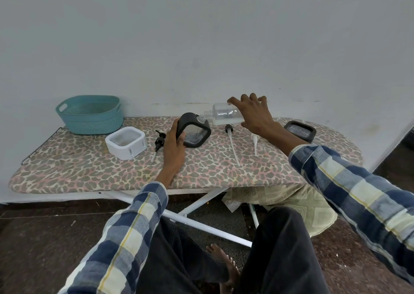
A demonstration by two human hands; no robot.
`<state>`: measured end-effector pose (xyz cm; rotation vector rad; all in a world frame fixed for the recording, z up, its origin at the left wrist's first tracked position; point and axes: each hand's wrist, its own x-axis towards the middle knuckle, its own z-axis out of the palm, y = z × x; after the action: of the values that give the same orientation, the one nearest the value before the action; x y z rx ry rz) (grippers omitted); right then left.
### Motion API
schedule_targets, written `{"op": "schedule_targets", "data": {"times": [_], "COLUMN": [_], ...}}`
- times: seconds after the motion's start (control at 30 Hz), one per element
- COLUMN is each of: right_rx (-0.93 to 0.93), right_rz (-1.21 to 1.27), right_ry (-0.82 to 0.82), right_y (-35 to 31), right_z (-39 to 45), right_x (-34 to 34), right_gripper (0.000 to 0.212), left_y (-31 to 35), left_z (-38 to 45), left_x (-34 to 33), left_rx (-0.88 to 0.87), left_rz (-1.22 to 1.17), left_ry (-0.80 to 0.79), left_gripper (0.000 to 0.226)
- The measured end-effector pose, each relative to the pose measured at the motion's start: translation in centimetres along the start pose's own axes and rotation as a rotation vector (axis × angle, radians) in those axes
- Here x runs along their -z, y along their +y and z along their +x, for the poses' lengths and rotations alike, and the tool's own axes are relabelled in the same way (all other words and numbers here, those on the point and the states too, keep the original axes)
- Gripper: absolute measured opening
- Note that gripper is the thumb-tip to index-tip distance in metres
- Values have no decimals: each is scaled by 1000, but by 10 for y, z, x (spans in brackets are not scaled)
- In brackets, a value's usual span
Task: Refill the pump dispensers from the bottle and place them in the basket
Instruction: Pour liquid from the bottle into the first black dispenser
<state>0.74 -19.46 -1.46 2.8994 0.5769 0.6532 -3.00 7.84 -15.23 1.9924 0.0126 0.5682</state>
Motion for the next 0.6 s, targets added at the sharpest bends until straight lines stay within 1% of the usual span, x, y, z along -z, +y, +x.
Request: {"op": "schedule_targets", "data": {"times": [0.3,0.6], "right_rx": [-4,3], "right_rz": [3,-9], "right_ry": [3,9], "right_y": [0,0], "right_z": [0,1], "right_x": [-2,0], "right_gripper": [85,86], "left_y": [-3,-2], "left_z": [-1,0], "left_x": [0,-1], "left_rx": [-20,-5], "left_rz": [-2,-3], "left_ry": [3,6], "left_gripper": [55,55]}}
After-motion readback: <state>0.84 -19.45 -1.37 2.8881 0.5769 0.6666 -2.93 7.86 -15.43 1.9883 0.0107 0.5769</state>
